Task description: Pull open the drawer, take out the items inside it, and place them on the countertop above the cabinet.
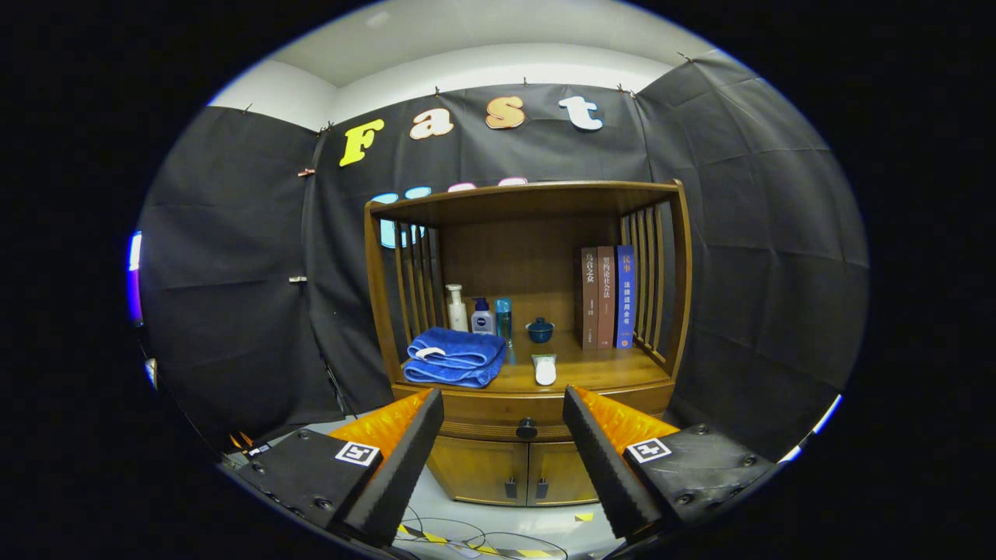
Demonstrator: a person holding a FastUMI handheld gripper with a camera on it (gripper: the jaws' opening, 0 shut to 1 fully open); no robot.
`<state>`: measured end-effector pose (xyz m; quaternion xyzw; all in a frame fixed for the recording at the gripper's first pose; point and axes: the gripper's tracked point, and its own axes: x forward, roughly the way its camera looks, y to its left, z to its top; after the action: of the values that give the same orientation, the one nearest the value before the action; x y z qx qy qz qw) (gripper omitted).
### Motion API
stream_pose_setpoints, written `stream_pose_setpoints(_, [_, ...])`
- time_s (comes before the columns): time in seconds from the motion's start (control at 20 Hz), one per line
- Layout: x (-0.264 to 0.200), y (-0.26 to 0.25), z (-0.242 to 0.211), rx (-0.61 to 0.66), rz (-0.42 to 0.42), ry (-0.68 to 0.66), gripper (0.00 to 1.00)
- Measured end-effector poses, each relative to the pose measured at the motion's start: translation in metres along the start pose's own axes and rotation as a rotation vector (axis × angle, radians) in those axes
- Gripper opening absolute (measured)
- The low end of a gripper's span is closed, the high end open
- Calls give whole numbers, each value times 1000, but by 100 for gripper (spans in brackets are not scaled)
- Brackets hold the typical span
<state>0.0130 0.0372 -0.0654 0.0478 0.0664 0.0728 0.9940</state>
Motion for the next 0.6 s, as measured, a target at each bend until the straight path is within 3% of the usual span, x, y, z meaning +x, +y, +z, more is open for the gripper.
stream_pose_setpoints(0.6, [0, -8, 7, -3, -29, 0, 99])
